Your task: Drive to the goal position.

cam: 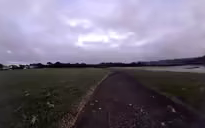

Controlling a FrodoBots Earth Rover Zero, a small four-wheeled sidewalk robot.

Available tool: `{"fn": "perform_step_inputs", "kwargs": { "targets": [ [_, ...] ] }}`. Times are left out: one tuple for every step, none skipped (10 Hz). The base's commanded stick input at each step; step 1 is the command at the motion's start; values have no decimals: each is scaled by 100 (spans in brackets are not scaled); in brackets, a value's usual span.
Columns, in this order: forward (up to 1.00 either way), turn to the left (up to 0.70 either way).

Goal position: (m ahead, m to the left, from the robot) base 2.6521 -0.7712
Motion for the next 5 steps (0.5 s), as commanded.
{"fn": "perform_step_inputs", "kwargs": {
  "targets": [
    [50,0],
    [50,0],
    [50,-1],
    [50,-12],
    [50,-23]
  ]
}}
